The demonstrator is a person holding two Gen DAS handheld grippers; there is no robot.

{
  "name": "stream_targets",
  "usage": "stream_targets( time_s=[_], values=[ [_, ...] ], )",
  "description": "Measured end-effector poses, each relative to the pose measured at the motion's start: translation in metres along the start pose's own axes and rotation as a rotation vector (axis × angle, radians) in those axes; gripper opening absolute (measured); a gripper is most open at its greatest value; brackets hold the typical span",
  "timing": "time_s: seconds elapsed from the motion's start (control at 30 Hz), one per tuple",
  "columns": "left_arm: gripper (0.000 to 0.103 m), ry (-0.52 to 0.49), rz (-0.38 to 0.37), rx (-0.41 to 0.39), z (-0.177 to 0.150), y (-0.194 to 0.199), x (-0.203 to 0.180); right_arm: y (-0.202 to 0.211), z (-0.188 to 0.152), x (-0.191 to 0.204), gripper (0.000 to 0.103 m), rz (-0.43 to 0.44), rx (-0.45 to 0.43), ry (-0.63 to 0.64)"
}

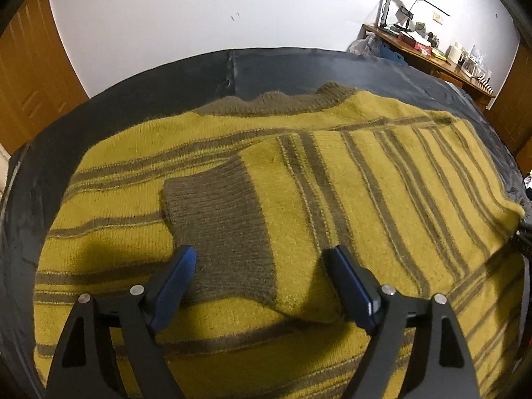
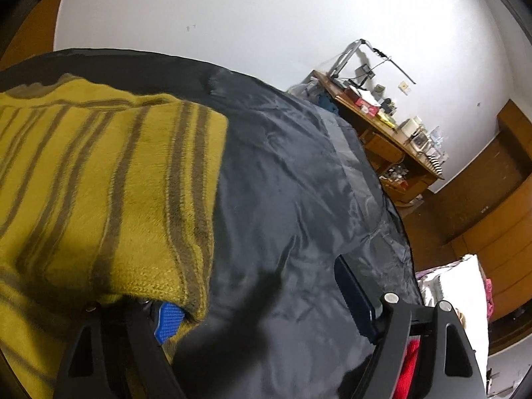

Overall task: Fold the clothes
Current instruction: 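Lower the sleeve onto the sweater body and open the left gripper, then move both grippers to the side edge of the yellow striped sweater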

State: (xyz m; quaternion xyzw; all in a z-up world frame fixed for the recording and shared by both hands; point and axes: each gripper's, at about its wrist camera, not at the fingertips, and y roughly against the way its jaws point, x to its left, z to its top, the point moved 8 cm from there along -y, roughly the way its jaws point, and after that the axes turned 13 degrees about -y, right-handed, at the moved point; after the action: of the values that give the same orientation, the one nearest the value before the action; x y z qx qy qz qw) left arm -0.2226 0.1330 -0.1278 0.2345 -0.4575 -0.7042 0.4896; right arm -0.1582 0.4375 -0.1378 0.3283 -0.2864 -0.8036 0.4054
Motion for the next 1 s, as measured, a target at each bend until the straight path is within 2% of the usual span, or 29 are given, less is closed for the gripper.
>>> stream_targets(
  time_s=[0.1, 0.23, 0.43, 0.53, 0.73, 0.9, 1.0],
  values=[
    [0.086, 0.016, -0.039, -0.001, -0.004, 0.009, 0.005, 0.024, -0.007, 0.003, 0.082, 0.057, -0.005, 0.002],
    [0.086, 0.079, -0.100, -0.042, -0.013, 0.033, 0.024, 0.061, -0.013, 0.010, 0.082, 0.144, -0.027, 0.004],
    [0.086, 0.190, -0.121, -0.135, -0.039, 0.079, 0.076, 0.122, -0.009, 0.049, 0.082, 0.404, -0.039, -0.058],
    [0.086, 0.226, -0.084, -0.169, -0.065, 0.098, 0.107, 0.149, -0.012, 0.091, 0.082, 0.502, -0.046, -0.001],
    [0.086, 0.310, -0.027, -0.140, -0.125, 0.102, 0.159, 0.193, -0.031, 0.176, 0.082, 0.622, -0.054, 0.155],
    [0.086, 0.360, -0.048, -0.130, -0.163, 0.101, 0.175, 0.226, -0.047, 0.240, 0.082, 0.717, -0.051, 0.271],
    [0.086, 0.366, -0.073, -0.141, -0.176, 0.105, 0.177, 0.235, -0.051, 0.269, 0.082, 0.761, -0.023, 0.278]
  ],
)
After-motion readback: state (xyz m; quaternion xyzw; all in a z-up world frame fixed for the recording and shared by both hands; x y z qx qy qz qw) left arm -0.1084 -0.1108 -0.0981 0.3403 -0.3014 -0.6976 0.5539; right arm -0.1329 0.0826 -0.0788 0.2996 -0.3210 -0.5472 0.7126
